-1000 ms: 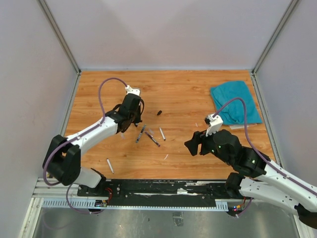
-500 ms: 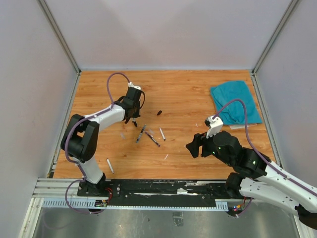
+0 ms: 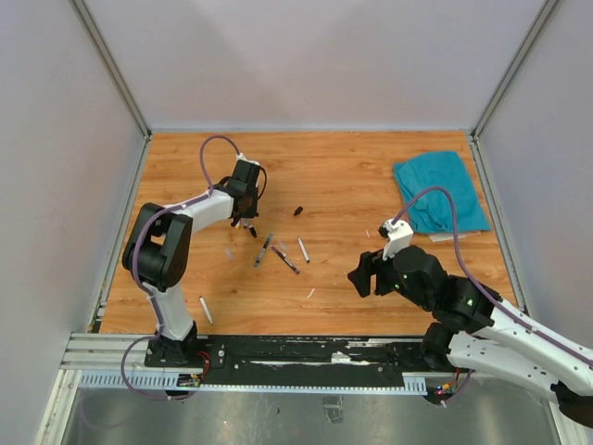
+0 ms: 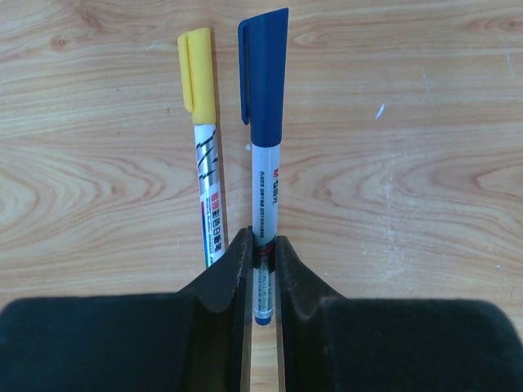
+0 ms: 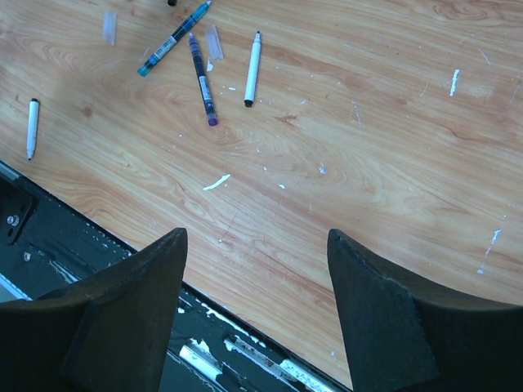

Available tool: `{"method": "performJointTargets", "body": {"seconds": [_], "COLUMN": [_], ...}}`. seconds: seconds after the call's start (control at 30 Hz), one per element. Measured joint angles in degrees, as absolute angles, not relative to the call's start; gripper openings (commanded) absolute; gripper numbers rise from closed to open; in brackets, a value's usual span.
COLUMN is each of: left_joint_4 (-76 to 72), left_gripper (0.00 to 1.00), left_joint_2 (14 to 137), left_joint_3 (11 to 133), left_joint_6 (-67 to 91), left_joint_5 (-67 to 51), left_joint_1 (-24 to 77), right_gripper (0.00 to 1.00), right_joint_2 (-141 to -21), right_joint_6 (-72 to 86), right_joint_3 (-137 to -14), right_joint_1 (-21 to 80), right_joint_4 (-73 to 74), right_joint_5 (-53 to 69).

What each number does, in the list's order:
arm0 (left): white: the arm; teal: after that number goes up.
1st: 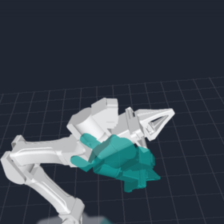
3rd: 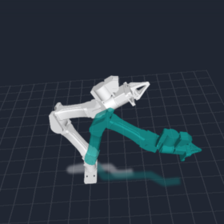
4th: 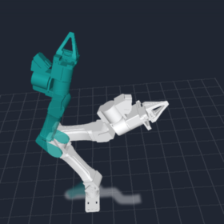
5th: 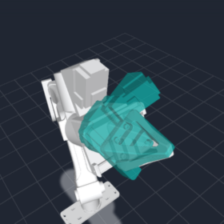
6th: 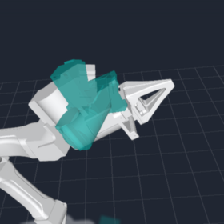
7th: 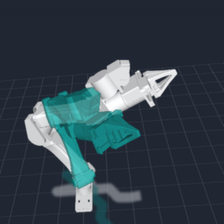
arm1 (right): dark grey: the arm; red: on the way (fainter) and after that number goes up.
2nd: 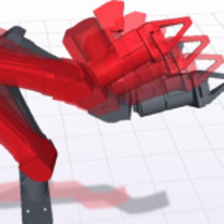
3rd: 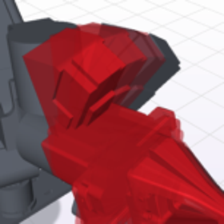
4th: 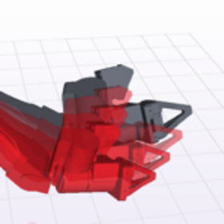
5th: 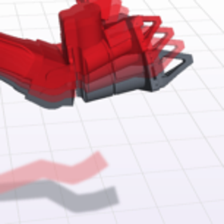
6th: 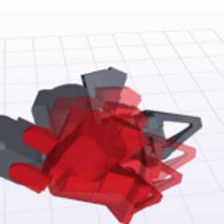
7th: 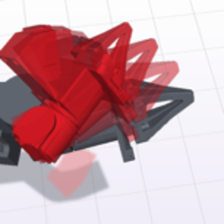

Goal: Insert the pens into the pen caps
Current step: Place the pen at the center of the board.

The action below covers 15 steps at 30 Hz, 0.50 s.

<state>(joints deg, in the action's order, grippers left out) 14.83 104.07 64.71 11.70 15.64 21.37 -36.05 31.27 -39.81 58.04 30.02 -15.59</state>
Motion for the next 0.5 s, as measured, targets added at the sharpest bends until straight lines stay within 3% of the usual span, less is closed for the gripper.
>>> {"method": "performJointTargets", "body": {"seconds": [0.5], "left_joint_4": [15.0], "left_gripper": [0.03], "left_joint_2": [108.1], "left_joint_3": [68.4], "left_joint_6": [11.7], "left_joint_5": [14.2], "left_joint_1": [21.1], "right_gripper": [0.70], "right_joint_2": [-37.1], "right_joint_6": [31.4], "right_joint_3": [-39.6], "right_joint_1": [58.0], "right_joint_4": [30.3], "right_joint_5": [-15.0]}}
